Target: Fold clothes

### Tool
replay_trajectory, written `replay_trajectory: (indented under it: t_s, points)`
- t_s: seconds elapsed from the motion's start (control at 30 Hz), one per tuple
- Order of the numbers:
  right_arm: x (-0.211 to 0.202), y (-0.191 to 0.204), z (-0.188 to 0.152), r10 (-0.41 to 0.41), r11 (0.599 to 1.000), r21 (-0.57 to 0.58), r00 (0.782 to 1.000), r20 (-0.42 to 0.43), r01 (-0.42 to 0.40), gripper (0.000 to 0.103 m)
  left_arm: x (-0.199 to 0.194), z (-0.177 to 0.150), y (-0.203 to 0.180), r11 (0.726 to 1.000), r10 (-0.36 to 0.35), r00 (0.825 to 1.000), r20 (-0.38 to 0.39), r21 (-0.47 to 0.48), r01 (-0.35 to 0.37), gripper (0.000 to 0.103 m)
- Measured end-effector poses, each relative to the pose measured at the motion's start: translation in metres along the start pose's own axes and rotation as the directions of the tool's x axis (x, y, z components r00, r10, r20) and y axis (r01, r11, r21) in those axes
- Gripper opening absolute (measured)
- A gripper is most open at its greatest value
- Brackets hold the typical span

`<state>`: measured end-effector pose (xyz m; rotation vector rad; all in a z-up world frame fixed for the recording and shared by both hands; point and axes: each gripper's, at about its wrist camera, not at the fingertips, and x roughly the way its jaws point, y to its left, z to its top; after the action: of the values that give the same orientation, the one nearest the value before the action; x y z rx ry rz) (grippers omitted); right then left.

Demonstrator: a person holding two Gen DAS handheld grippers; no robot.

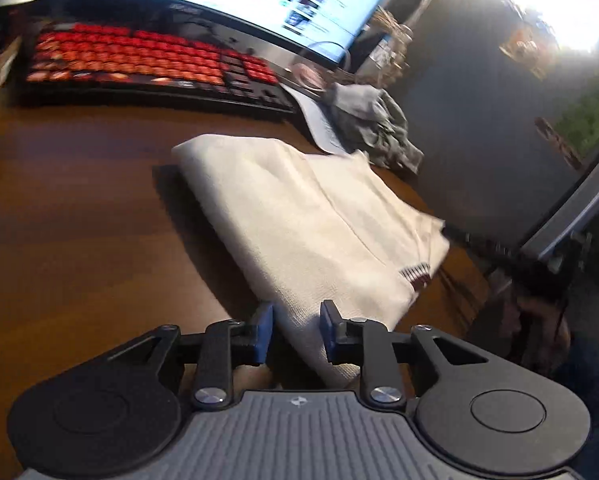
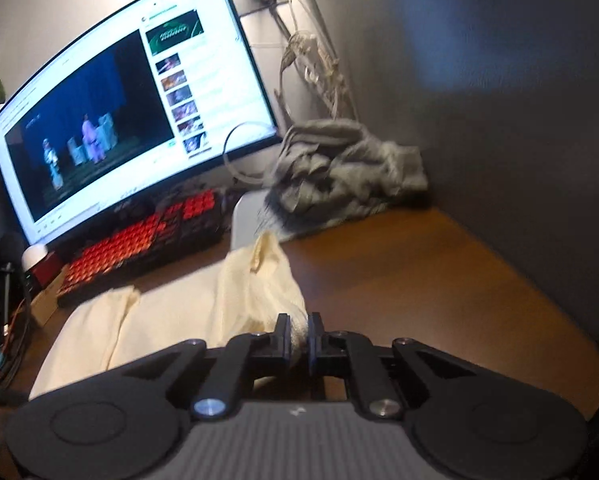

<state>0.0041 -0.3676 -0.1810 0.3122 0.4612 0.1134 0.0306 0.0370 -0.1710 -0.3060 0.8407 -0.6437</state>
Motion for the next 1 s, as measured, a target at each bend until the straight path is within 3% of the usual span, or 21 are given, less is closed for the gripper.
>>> replay_trajectory:
  t_s: [0.17,0.33,0.4,0.5,0.63,0.7,0.8,0.87,1.0]
  points:
    - [-0.002,0.02,0.02,0.07,0.994,-0.082,0.996,0.05,-0.066,0.007,0.003,-0.006,-0.004,1.0,-0.03,0.999,0.038,-0.007,0.03,0.028]
    - [-0.003,0.075,0.032,0.24,0.954,-0.202,0.968,0.068,-0.222,0.007,-0.011,-0.012,0.004,0.998,-0.058,0.998,0.037,-0.018,0.059,0.027]
    - [-0.004,0.102,0.03,0.33,0.918,-0.252,0.942,0.062,-0.305,0.006,-0.02,-0.016,0.007,0.999,-0.046,0.998,0.053,-0.008,0.047,0.027]
    - [-0.005,0.14,0.019,0.47,0.842,-0.305,0.883,0.007,-0.445,0.006,-0.029,-0.022,0.014,0.999,-0.031,0.997,0.068,-0.03,0.034,0.027]
    - [0.002,0.178,-0.008,0.577,0.732,-0.355,0.806,-0.129,-0.581,0.006,-0.033,-0.028,0.019,0.999,-0.016,0.997,0.077,-0.047,0.019,0.027]
    - [0.01,0.189,-0.024,0.584,0.699,-0.36,0.784,-0.211,-0.617,0.006,-0.035,-0.028,0.019,0.999,-0.014,0.997,0.078,-0.048,0.018,0.027]
    - [0.026,0.188,-0.04,0.553,0.708,-0.346,0.788,-0.269,-0.615,0.006,-0.036,-0.026,0.019,0.999,-0.006,0.997,0.078,-0.044,0.009,0.027]
    - [0.031,0.185,-0.042,0.556,0.716,-0.318,0.783,-0.281,-0.622,0.006,-0.037,-0.023,0.02,0.999,0.001,0.997,0.081,-0.043,0.003,0.027]
    - [0.019,0.181,-0.034,0.597,0.686,-0.329,0.761,-0.256,-0.649,0.006,-0.037,-0.013,0.027,0.996,-0.034,0.993,0.114,-0.081,0.044,0.027]
